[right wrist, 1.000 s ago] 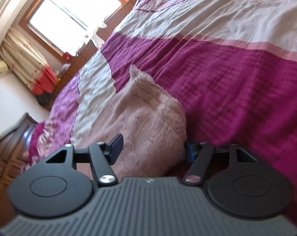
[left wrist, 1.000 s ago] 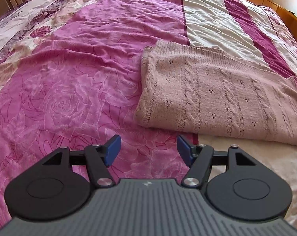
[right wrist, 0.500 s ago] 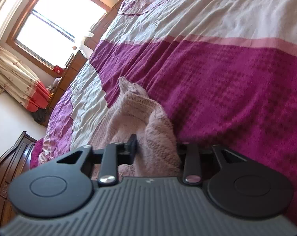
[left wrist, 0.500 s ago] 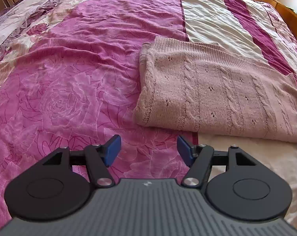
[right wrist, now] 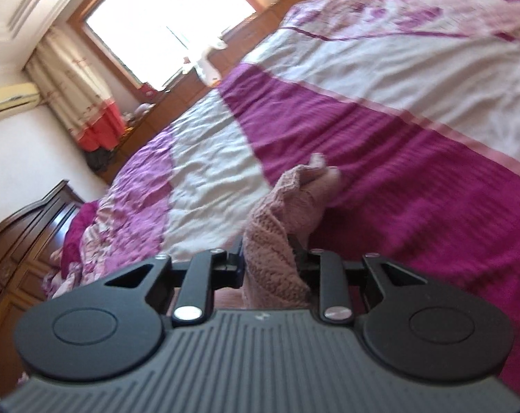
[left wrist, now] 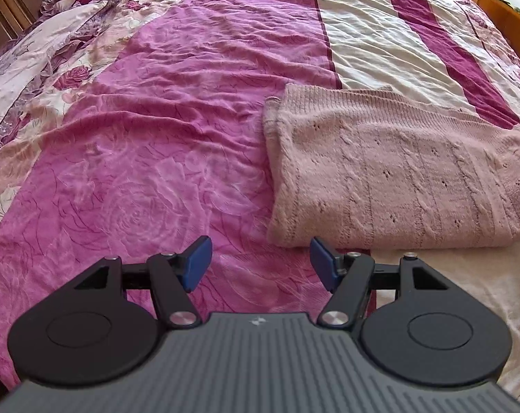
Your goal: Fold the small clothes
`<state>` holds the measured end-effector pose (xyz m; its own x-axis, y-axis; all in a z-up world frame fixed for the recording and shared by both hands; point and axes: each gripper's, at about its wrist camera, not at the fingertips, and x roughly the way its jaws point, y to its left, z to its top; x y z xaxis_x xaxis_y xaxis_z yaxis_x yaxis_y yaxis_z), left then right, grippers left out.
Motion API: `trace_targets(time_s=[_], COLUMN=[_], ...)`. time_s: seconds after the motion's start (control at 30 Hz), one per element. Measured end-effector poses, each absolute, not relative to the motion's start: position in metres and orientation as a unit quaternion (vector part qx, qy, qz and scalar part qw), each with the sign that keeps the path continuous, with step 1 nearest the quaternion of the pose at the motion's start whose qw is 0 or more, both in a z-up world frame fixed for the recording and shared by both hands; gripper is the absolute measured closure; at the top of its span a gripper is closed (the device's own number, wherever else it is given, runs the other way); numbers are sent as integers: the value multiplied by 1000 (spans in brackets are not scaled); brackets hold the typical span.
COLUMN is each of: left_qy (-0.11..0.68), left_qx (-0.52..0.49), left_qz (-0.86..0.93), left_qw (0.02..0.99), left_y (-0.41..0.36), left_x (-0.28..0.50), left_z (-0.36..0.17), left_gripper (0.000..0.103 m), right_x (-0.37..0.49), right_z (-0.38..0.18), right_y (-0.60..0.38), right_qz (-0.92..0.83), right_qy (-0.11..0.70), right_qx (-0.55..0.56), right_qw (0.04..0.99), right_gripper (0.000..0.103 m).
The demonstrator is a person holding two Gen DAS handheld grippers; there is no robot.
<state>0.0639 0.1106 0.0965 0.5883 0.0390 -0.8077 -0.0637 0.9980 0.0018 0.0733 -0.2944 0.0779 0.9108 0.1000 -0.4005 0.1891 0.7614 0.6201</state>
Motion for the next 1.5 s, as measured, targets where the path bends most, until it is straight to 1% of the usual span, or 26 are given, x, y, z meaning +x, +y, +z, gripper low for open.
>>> trace_targets(time_s=[0.27, 0.47, 0.57, 0.67, 0.77, 1.0, 1.1, 1.2, 1.27, 1.33, 1.5], left_qy=[449, 447, 443, 439, 435, 433, 434, 430, 425, 421, 408], left_qx=[-24, -37, -42, -44, -44, -53, -55, -60, -67, -75, -88], left_qz=[31, 30, 30, 38, 48, 60, 62, 62, 58, 49, 25], left_qw=[893, 893, 895, 896, 898, 898, 897, 899, 901, 903, 909], left_y=[129, 144, 154, 163, 174, 195, 200, 201, 200, 197, 183], left_x=[67, 67, 65, 62, 58, 48, 47, 47, 47, 48, 57], left_z=[100, 94, 92, 91, 90, 81, 78, 80, 83, 88, 105], left_gripper=[33, 33, 33, 33, 33, 33, 33, 33, 33, 33, 33], right_x=[92, 106, 113, 115, 116, 118, 106, 97, 93, 80, 56], right_z=[108, 126, 137, 141, 130, 59, 47, 55, 61, 67, 78], right_y=[-252, -212, -183, -146, -102, -28, -15, -12, -14, -17, -34], right_qz=[33, 57, 81, 110, 140, 176, 190, 200, 212, 221, 217], right_qy=[208, 213, 214, 217, 232, 323, 314, 308, 309, 303, 289], right_qx=[296, 301, 294, 260, 220, 153, 123, 101, 101, 98, 102], right_qw=[932, 928, 928, 935, 937, 917, 922, 925, 922, 922, 927], right_gripper=[77, 77, 77, 77, 77, 77, 72, 64, 53, 50, 50])
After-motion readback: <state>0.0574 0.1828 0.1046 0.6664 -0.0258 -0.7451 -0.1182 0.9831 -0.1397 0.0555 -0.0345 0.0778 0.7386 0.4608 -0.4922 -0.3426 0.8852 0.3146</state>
